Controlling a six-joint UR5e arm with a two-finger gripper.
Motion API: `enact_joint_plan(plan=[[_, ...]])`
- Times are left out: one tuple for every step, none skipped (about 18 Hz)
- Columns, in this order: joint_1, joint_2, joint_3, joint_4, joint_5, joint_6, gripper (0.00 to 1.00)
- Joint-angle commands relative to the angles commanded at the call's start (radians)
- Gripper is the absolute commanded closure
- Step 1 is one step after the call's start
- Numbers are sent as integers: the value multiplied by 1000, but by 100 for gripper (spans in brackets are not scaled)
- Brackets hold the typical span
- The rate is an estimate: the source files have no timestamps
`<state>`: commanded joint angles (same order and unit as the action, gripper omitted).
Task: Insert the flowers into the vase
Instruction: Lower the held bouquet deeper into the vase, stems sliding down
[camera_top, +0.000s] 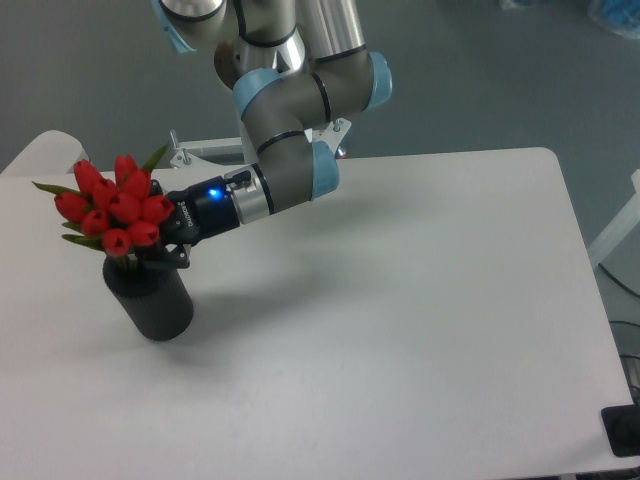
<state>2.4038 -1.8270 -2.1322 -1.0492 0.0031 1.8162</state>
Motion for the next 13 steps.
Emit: enact_joint_plan(plan=[[-2, 0, -2, 0, 0, -2, 27], [-2, 0, -2, -2, 0, -2, 23], [-2, 0, -5, -2, 0, 0, 20], [-3, -2, -5, -2, 0, 0, 20], [-3, -5, -5, -2, 0, 0, 20], [-3, -8, -5, 0, 0, 0, 20], [-3, -8, -5, 0, 0, 2, 20], [-2, -9, -5, 0, 0, 0, 20], [-2, -9, -5, -2, 0, 0, 20], [-2, -9, -5, 0, 0, 0, 20], [-3, -14, -5, 0, 0, 0, 20], [-3, -15, -5, 0, 0, 0, 20], [-2, -17, -5, 0, 2, 0, 20]])
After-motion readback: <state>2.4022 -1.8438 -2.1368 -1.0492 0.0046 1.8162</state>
